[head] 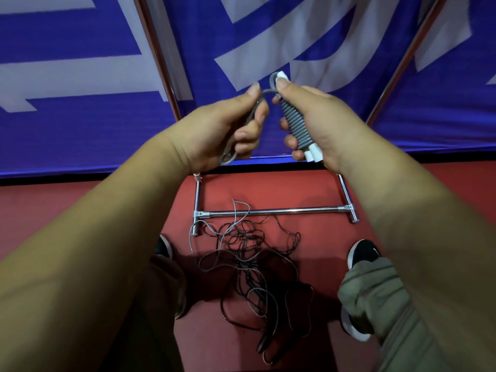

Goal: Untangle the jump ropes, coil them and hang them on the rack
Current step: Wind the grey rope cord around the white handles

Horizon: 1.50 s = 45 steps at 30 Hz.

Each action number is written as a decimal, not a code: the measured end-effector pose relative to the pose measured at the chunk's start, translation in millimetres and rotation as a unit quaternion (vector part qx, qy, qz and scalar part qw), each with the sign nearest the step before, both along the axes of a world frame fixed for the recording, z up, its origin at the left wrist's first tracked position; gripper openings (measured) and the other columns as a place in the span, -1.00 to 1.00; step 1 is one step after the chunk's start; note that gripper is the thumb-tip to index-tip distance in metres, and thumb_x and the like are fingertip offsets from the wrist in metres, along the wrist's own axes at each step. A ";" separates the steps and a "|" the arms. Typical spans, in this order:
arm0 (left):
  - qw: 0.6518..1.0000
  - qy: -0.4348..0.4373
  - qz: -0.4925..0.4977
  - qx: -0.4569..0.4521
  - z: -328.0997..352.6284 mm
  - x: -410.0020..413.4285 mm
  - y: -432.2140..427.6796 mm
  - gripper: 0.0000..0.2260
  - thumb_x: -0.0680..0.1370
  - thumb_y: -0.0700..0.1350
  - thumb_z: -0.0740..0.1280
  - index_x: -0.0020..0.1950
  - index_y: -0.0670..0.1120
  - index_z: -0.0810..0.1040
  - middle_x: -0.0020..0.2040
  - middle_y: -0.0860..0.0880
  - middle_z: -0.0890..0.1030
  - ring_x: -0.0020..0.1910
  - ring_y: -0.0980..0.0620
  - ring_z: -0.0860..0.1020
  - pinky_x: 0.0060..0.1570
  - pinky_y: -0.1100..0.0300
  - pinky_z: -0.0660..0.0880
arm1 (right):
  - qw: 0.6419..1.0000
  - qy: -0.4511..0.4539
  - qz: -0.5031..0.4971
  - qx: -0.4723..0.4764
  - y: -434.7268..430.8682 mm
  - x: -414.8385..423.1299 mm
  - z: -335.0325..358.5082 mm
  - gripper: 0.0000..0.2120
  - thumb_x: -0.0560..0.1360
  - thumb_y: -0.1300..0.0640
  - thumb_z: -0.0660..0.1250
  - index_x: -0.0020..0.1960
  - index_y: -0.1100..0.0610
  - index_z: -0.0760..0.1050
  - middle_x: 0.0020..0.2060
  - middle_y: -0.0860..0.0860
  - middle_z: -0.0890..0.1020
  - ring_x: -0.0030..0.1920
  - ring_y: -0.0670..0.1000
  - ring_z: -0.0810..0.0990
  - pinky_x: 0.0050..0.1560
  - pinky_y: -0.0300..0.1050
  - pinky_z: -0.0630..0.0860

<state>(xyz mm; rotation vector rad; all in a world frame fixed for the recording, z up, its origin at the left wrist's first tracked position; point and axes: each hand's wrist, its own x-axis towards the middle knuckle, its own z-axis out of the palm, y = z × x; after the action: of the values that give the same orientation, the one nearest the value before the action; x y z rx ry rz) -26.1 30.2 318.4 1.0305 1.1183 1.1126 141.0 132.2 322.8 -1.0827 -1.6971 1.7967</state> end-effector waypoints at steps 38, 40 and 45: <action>0.908 0.410 0.022 -0.087 -11.0 -40.5 -4.1 -0.94 0.56 0.01 0.53 0.01 0.13 0.78 -0.14 0.05 0.76 -0.18 0.20 0.67 -0.11 0.23 0.59 | 0.971 -0.015 0.153 -0.184 -13.6 -5.4 -8.7 -0.54 0.65 -0.28 0.26 0.04 0.13 0.55 -0.31 0.03 0.48 -0.47 -0.02 0.37 -0.39 -0.13 0.42; 0.907 0.412 0.044 -0.069 -12.9 -36.5 -1.5 -0.97 0.54 -0.04 0.56 -0.11 0.08 0.77 -0.17 0.01 0.76 -0.23 0.19 0.64 -0.12 0.20 0.60 | 0.955 -0.020 0.206 -0.214 -16.4 -5.2 -8.3 -0.55 0.66 -0.29 0.23 0.03 0.12 0.54 -0.32 0.02 0.46 -0.49 -0.04 0.35 -0.43 -0.16 0.40; 0.916 0.401 0.008 -0.016 -9.9 -34.2 -3.6 -0.77 0.55 -0.27 0.48 -0.13 0.08 0.76 -0.15 0.04 0.76 -0.17 0.18 0.66 -0.11 0.27 0.60 | 0.900 -0.073 0.330 -0.277 -28.8 -1.5 -15.4 -0.50 0.60 -0.29 0.25 0.11 0.17 0.56 -0.36 0.05 0.42 -0.55 -0.06 0.34 -0.48 -0.22 0.40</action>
<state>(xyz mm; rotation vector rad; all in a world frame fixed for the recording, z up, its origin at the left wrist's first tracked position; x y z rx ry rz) -60.3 26.6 308.5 1.5120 1.7788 0.6663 139.5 103.4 307.4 -0.9121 -1.8282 2.8196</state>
